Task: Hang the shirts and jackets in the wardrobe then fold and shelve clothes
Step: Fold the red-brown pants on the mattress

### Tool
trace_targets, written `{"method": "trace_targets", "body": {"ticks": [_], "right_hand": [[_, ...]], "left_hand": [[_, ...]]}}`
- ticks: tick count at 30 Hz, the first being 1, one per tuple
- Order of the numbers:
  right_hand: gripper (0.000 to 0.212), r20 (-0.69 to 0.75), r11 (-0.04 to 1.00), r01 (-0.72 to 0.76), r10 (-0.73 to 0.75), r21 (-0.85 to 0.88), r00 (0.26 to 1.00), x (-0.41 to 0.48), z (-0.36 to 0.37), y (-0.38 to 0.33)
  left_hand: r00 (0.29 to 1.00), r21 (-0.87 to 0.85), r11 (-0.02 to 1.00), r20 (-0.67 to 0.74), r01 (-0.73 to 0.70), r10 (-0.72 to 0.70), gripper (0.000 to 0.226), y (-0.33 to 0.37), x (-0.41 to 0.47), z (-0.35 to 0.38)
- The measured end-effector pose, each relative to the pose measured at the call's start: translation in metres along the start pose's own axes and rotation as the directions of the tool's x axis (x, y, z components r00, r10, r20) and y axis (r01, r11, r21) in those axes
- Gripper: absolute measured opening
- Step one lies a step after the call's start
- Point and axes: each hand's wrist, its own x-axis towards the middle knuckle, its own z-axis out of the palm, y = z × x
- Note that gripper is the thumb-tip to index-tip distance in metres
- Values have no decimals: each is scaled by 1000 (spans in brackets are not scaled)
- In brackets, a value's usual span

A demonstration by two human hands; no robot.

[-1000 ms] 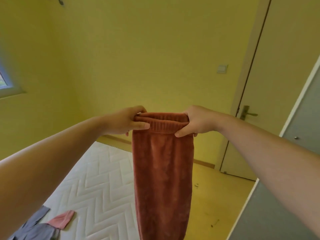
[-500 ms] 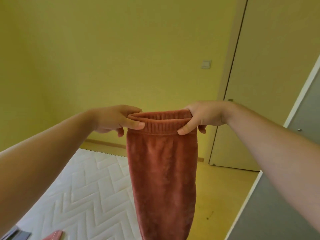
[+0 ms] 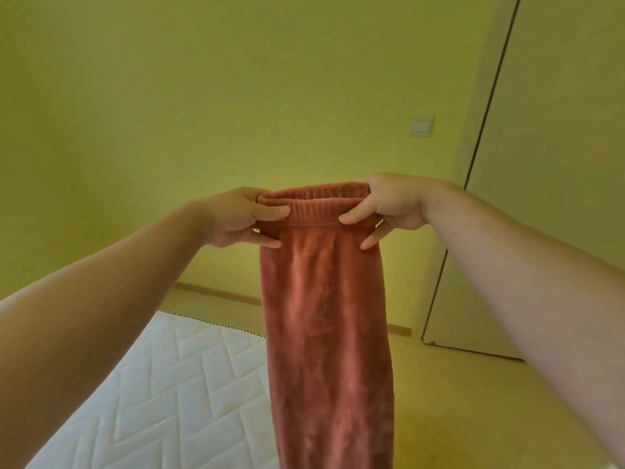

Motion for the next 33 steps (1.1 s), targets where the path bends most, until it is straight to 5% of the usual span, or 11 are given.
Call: {"method": "trace_targets", "body": {"ticks": [8, 15, 19, 24, 27, 30, 33], "right_hand": [[27, -386, 965, 175, -239, -193, 891, 131, -55, -10], [18, -509, 794, 308, -582, -524, 634, 175, -68, -25], [17, -501, 760, 353, -634, -546, 589, 173, -47, -28], [27, -438, 746, 295, -611, -596, 660, 152, 18, -15], [23, -380, 756, 277, -567, -594, 731, 136, 81, 10], [20, -338, 788, 242, -490, -566, 804, 119, 170, 55], [21, -270, 816, 131, -331, -562, 904, 93, 275, 116]], "left_hand": [[903, 10, 988, -404, -157, 147, 19, 14, 141, -54], [849, 76, 950, -432, -301, 304, 22, 48, 168, -94], [848, 85, 939, -407, -335, 339, 27, 47, 149, -106], [895, 149, 959, -347, -241, 279, 33, 10, 89, -116], [912, 341, 928, -312, -154, 266, 36, -32, 31, -118], [911, 721, 691, -318, 53, 262, 33, -95, -38, -113], [940, 896, 392, -296, 210, 171, 32, -186, -112, -87]]}}
